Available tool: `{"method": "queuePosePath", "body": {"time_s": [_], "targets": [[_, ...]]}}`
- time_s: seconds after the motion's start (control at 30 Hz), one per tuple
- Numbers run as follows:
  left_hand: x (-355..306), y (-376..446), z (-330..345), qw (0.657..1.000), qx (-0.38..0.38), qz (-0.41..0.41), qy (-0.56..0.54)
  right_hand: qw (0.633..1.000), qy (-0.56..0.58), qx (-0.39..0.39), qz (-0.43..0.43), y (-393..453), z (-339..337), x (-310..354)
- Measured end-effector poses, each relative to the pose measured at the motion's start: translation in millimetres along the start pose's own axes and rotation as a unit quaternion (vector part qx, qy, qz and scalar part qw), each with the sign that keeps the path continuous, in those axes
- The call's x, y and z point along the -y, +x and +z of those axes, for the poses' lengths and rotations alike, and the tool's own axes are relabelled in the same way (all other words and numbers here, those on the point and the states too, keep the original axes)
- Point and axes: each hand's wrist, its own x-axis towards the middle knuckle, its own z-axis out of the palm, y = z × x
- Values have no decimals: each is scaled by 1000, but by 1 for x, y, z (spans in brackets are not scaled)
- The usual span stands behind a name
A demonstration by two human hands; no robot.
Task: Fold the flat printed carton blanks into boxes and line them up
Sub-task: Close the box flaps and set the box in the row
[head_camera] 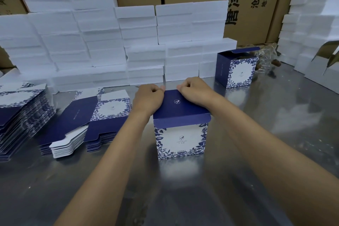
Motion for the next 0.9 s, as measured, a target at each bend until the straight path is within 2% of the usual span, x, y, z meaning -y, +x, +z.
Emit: {"method": "queuePosePath", "body": {"time_s": [0.17,0.37,0.43,0.5,0.57,0.63,0.7,0.8,0.9], "targets": [[1,2,-2,1000,-23,0,4,999,-18,-32,-8,-2,-2,0],[10,1,-1,998,-56,-22,-31,998,-26,-52,27,-7,-4,-2],[7,2,-1,998,-64,-22,-17,984,-139,-110,-11,-11,-6,2],[4,4,-3,998,-63,-17,8,955,-229,-160,-100,-18,-10,6],[1,7,-4,997,-64,-13,45,950,-216,-126,-187,-28,-11,8],[-3,9,-4,991,-82,-12,101,952,-201,-72,-220,-39,-7,6],[-6,8,-4,984,-109,-3,143,949,-205,-60,-231,-49,-4,-2],[-9,-2,-7,976,-147,83,135,954,-202,-46,-217,-62,-6,-12],[-6,-23,-7,976,-88,190,62,962,-163,-47,-213,-69,-8,-16]]}}
